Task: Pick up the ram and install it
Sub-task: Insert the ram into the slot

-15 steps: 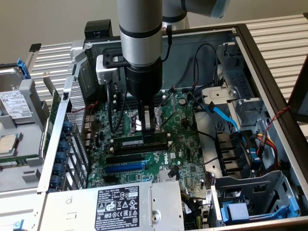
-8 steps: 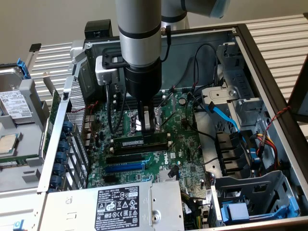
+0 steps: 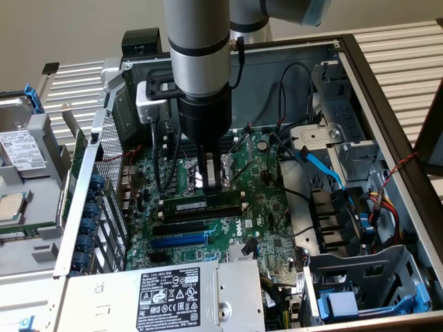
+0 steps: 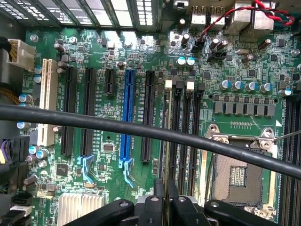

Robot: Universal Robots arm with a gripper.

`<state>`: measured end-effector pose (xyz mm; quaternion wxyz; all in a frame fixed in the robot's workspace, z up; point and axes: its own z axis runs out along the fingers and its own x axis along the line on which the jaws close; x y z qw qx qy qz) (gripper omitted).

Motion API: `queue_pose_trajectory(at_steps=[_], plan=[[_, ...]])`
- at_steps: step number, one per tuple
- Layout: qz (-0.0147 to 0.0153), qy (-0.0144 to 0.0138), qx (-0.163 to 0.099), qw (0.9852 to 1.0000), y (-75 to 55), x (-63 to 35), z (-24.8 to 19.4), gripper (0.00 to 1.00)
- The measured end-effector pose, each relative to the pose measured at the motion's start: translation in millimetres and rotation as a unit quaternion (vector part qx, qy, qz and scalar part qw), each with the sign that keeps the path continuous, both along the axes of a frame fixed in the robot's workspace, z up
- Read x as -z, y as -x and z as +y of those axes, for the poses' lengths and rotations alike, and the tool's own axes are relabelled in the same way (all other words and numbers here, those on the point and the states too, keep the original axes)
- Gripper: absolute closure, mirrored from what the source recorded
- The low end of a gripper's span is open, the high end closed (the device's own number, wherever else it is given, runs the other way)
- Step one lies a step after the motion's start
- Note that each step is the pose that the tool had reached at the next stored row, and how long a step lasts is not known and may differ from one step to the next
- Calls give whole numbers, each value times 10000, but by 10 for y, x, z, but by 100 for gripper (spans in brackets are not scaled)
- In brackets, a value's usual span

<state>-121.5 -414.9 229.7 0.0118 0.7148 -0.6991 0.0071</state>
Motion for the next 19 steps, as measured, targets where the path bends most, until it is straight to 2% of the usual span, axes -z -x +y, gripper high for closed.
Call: queue_pose_trajectory(at_steps=[11, 19], plan=[[-13, 0, 1, 10000, 6, 2, 0, 87], [-38, 0, 1, 10000, 6, 2, 0, 87]])
